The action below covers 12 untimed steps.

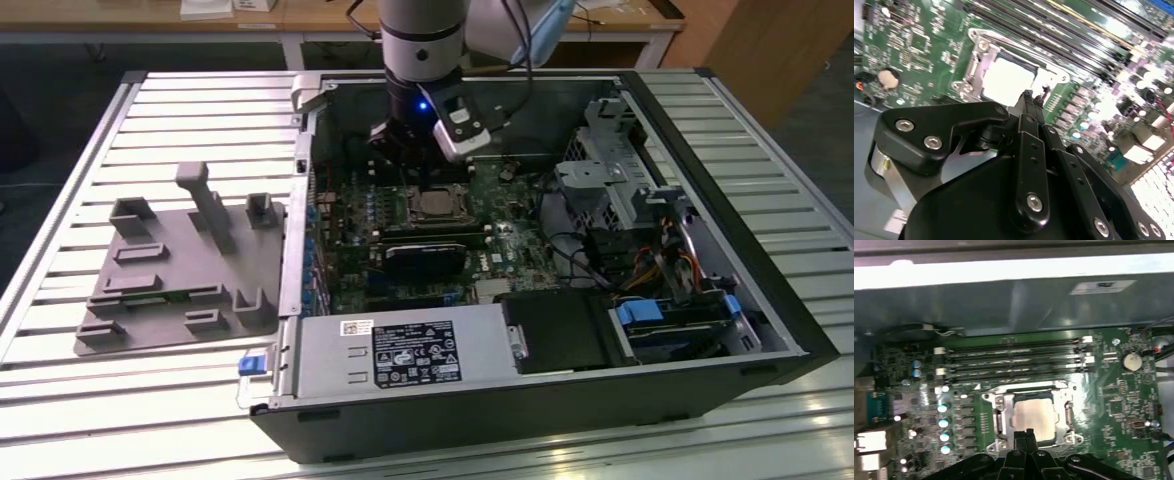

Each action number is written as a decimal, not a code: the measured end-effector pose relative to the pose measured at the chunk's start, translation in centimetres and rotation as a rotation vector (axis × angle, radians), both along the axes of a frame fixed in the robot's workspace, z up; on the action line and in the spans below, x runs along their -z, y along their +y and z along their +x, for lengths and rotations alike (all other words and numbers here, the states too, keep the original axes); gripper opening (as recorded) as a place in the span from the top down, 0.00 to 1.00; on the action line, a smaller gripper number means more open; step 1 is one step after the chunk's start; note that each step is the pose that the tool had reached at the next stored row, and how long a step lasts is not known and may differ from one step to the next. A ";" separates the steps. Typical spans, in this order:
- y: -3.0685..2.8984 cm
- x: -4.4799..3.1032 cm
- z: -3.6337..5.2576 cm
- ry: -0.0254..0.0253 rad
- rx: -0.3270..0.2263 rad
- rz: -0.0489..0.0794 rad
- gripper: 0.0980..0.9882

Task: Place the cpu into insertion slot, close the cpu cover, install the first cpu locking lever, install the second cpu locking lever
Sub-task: 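Install the first cpu locking lever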

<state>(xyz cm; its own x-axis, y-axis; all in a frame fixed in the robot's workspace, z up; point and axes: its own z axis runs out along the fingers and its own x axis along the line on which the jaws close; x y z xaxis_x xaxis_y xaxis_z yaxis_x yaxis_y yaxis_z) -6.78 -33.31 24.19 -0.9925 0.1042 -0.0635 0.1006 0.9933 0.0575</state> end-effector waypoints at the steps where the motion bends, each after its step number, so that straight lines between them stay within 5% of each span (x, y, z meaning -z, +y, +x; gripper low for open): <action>1: 0.00 0.00 -0.27 0.0000 0.000 0.000 1.00; 12: 0.00 0.00 -3.26 0.0000 0.000 0.001 1.00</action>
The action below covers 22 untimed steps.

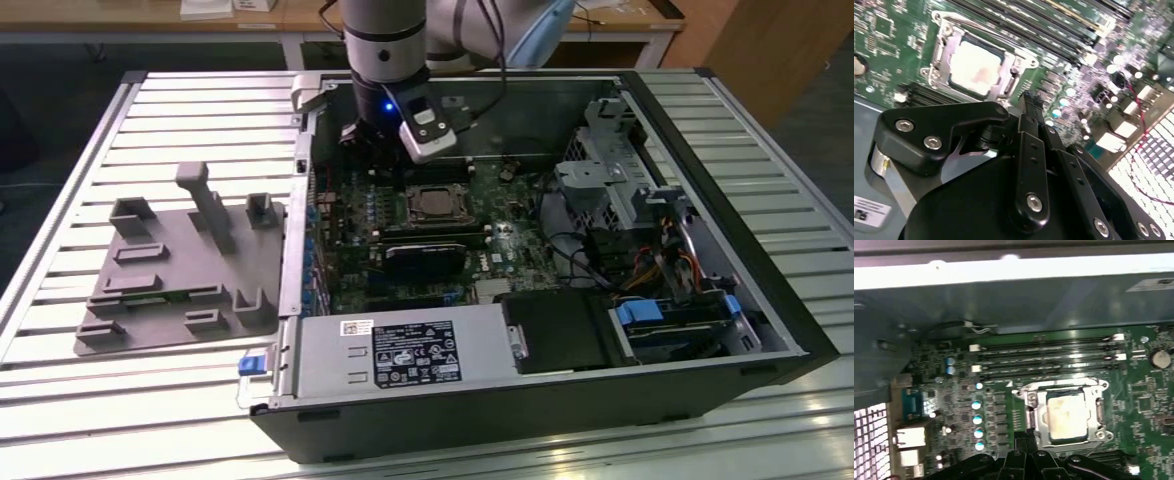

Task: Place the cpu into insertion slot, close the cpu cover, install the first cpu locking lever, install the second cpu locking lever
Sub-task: 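Install the first cpu locking lever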

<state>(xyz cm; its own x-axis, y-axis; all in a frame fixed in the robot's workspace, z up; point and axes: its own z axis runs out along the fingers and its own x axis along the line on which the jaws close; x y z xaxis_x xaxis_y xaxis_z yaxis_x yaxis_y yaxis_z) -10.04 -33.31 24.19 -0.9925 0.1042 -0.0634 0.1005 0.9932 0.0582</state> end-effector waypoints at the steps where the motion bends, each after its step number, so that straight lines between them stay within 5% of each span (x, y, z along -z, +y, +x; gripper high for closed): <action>1: 0.00 0.00 -0.14 0.0001 0.000 0.003 1.00; 6: 0.00 0.00 -0.78 -0.0001 0.000 0.032 1.00; 12: 0.00 0.00 -1.36 -0.0008 0.000 0.100 1.00; 16: 0.00 0.00 -1.47 -0.0011 0.000 0.128 1.00; 22: 0.00 -0.01 -1.49 -0.0024 0.000 0.214 1.00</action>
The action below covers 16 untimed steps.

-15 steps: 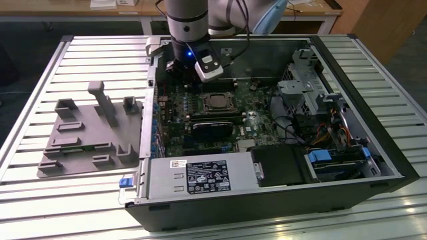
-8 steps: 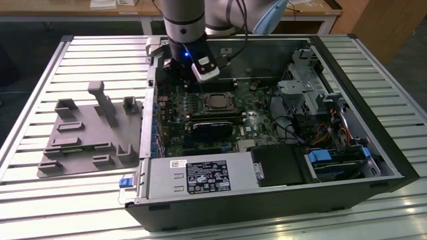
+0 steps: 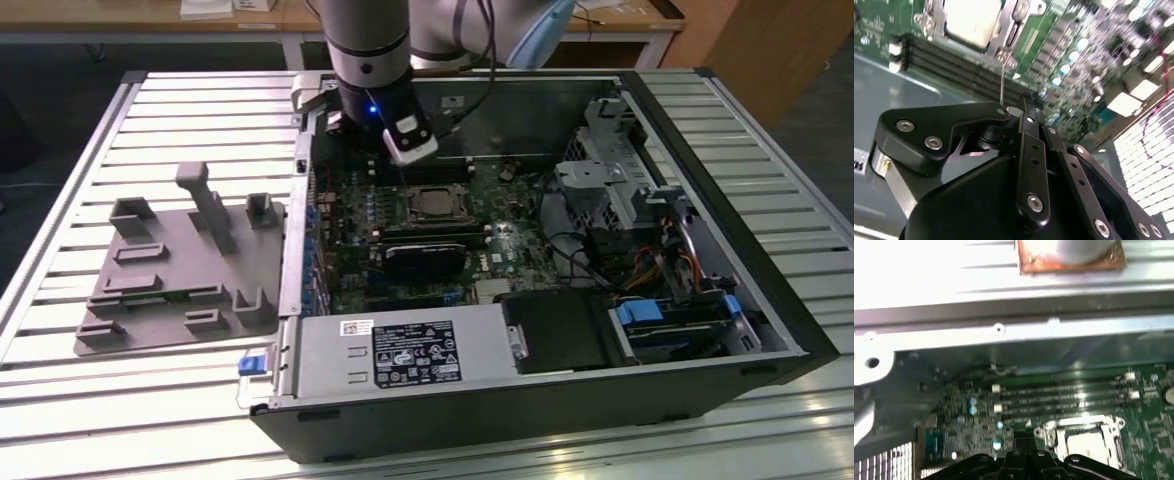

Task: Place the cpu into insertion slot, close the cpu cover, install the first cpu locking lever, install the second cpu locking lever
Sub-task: 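Install the first cpu locking lever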

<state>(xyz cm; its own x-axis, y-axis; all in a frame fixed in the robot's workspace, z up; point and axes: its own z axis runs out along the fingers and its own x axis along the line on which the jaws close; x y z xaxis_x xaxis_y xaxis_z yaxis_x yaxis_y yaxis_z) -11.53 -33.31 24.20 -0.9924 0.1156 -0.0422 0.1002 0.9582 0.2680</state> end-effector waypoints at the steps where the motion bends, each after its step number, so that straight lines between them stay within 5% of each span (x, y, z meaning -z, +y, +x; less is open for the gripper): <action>1: 0.00 0.00 0.00 -0.0002 0.000 0.014 1.00; 4: 0.00 0.00 -0.01 -0.0003 0.000 0.050 1.00; 5: 0.00 0.00 -0.01 -0.0003 0.000 0.054 1.00; 12: 0.00 0.00 0.09 -0.0003 0.000 0.055 1.00; 16: 0.00 0.00 0.88 -0.0002 0.000 0.055 1.00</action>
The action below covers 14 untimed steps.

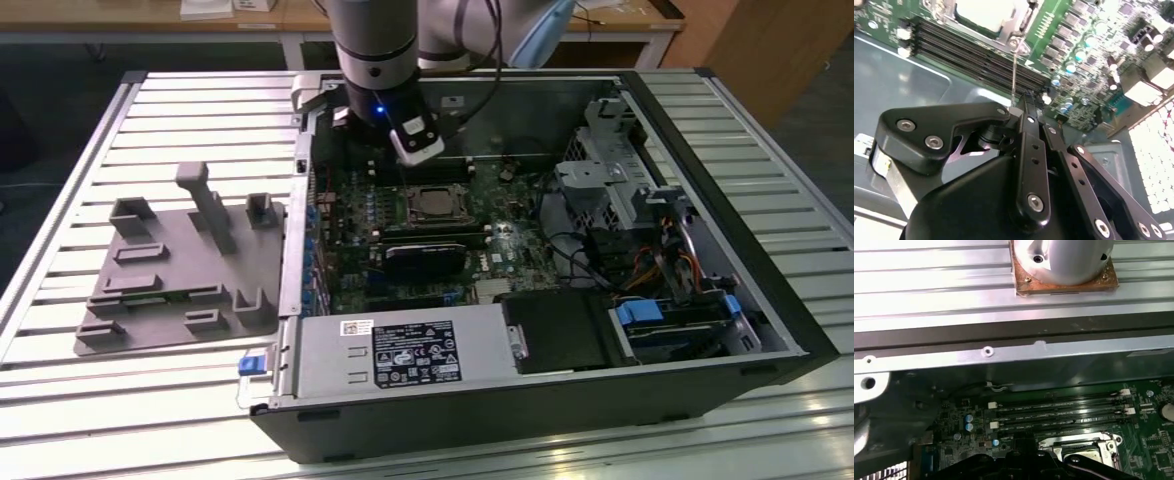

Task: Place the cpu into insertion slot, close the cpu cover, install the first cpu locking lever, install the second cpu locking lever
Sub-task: 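Install the first cpu locking lever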

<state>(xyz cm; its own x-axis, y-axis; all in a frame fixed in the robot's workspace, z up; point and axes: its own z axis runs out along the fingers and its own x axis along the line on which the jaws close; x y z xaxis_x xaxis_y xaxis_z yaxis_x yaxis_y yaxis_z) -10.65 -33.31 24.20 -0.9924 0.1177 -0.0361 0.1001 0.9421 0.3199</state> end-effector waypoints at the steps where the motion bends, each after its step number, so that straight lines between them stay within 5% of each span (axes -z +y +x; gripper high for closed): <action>1: 0.00 0.00 0.36 0.0000 0.000 0.000 1.00; 10: 0.00 0.00 3.66 0.0004 0.000 0.000 1.00; 14: 0.00 0.00 3.82 0.0004 0.000 0.000 1.00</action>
